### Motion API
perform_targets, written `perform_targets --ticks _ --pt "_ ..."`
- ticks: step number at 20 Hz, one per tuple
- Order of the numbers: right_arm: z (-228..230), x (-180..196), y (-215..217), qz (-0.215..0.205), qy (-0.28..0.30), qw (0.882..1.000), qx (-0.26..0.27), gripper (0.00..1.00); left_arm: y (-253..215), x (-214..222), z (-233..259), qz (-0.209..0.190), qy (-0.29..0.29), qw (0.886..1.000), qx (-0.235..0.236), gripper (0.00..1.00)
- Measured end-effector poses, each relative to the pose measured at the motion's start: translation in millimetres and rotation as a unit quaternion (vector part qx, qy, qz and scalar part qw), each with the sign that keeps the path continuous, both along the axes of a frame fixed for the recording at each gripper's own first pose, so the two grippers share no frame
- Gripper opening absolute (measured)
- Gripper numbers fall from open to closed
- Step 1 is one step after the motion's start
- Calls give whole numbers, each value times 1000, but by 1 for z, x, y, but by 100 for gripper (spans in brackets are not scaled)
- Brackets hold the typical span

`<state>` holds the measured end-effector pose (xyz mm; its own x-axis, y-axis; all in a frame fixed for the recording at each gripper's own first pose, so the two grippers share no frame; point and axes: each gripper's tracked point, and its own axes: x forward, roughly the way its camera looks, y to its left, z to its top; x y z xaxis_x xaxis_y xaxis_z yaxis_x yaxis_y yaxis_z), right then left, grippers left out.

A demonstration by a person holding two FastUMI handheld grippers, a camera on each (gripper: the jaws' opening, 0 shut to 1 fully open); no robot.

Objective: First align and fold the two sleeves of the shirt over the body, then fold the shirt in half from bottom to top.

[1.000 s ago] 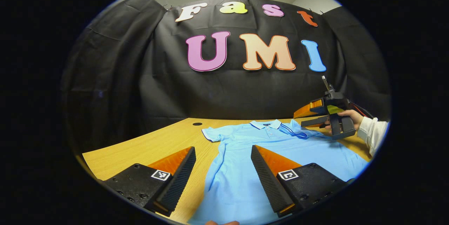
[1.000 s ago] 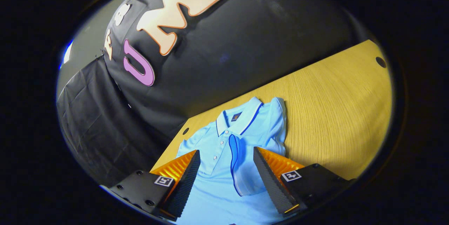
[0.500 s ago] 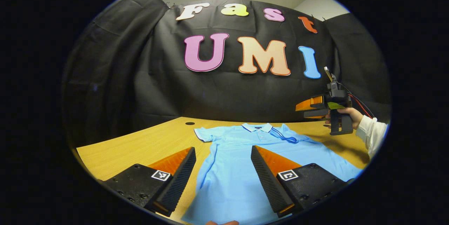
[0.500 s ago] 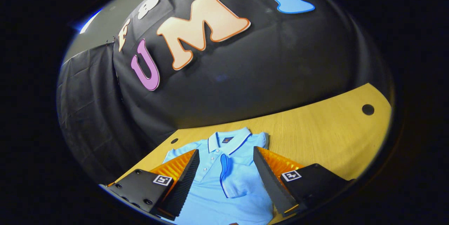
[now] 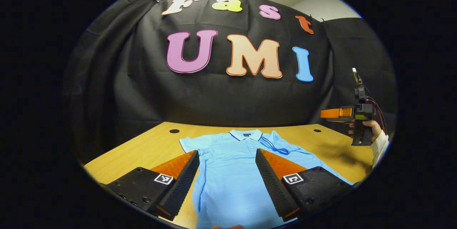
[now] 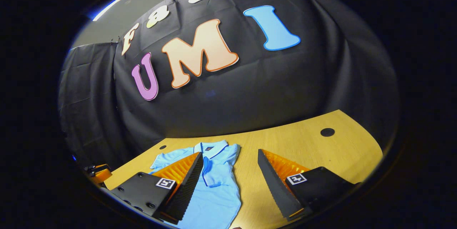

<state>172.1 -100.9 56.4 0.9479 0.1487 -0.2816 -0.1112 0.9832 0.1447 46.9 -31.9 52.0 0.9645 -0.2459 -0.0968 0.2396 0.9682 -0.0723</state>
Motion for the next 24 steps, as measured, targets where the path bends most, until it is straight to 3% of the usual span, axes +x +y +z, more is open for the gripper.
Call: perform_targets --ticks 5,14,24 --pt "3 -54 -9 -8 -24 1000 -12 97 4 62 -18 -19 79 997 -5 95" --pt "-17 -126 8 2 -7 1000 -13 97 57 184 -60 8 188 982 22 95" --pt "-7 -175 21 -11 -19 1000 1 97 94 234 -111 46 257 964 45 92"
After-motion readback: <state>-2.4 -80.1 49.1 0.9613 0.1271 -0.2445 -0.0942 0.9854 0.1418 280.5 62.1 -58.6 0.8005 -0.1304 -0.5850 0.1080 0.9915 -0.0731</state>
